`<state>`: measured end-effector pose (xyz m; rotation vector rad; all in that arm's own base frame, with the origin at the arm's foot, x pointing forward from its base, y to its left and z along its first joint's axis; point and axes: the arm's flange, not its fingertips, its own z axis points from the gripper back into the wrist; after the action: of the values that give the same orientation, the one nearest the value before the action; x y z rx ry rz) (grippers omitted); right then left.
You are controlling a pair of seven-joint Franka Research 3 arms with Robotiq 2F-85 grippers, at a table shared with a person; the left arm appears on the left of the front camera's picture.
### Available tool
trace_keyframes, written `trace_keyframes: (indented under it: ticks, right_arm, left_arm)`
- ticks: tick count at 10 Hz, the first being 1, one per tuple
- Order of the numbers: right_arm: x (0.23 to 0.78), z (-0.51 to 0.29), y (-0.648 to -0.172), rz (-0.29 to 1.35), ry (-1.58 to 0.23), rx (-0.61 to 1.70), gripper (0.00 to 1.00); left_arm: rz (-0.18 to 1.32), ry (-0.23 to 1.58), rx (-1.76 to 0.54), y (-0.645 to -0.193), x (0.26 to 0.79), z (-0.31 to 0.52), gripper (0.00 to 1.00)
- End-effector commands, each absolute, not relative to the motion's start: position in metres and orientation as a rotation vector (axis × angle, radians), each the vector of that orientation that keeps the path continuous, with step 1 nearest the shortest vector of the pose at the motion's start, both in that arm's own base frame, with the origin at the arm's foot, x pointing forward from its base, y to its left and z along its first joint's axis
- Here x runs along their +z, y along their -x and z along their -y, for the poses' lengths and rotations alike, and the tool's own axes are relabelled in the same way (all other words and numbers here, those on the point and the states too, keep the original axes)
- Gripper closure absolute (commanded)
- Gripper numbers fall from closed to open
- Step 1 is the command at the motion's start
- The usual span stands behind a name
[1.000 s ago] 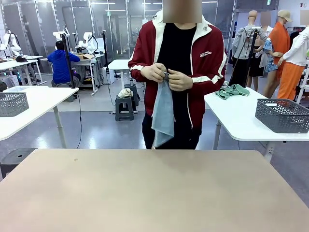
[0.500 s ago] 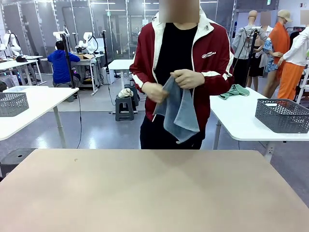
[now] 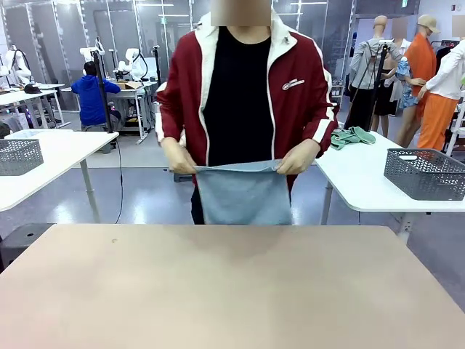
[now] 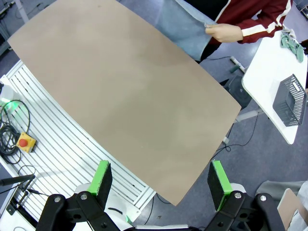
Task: Fold the towels and place them in the basket.
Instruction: When a person lays out a Towel with hook on the table, fold it in half twice.
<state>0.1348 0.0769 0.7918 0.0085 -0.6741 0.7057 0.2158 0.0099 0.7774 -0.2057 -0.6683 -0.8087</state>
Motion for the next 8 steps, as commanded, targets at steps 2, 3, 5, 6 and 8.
trace_keyframes:
  ticks: [2,3,5,6,8]
  right_arm:
    - [0.7918,-0.0762,-0.1328,0.68,-0.007,0.706,0.0]
    - [0.7918,-0.0762,-0.1328,0.68,-0.007,0.706,0.0]
    - [0.7918,-0.0762,-0.1328,0.68,-0.007,0.706,0.0]
    - [0.7918,-0.0762,-0.1328,0.68,-0.007,0.706,0.0]
    - [0.7918,-0.0762,-0.1328,0.68,-0.007,0.706,0.0]
  left_arm:
    - [0.669,0.209,-0.814,-0.2158,0.7776,-0.0092,0.0]
    - [0.669,0.209,-0.814,-0.2158,0.7776,-0.0092,0.0]
    - [0.669,0.209,-0.814,-0.2158,0.7776,-0.0092,0.0]
    - [0.669,0.209,-0.814,-0.2158,0.7776,-0.0092,0.0]
    - [0.669,0.209,-0.814,-0.2158,0.7776,-0.0092,0.0]
